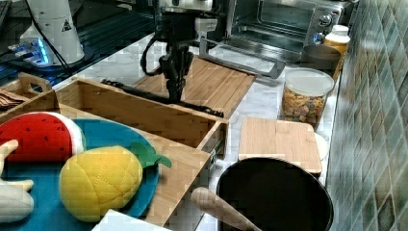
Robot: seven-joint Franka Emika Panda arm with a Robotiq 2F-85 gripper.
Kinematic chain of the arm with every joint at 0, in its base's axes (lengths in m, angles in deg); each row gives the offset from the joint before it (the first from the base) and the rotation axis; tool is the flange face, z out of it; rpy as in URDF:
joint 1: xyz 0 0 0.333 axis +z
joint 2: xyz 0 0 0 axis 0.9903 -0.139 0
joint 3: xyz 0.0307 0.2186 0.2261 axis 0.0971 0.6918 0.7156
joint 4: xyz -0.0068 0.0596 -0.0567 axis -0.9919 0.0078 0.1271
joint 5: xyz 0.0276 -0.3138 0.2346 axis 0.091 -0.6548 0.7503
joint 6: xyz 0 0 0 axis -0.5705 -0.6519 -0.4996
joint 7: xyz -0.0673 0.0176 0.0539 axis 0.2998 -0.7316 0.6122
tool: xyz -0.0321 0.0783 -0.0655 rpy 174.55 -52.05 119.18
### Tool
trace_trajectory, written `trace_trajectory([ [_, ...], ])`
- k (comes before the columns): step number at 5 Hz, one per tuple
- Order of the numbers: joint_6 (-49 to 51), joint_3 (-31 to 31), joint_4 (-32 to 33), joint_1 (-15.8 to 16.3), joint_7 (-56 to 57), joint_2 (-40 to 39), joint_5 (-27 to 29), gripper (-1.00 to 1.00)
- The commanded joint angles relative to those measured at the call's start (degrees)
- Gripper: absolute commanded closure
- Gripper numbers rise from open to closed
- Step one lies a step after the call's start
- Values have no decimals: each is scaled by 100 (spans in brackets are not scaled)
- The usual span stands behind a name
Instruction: Close the drawer.
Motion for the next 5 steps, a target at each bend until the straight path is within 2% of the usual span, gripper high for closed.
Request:
trace_trajectory([
  [1,-71,-1056,-772,-1338,946,-265,240,100],
  [2,144,-1146,-787,-1269,791,-182,207,100],
  [3,545,-1129,-1076,-1222,662,-294,228,100],
  [5,545,-1124,-1075,-1225,663,-293,226,100],
])
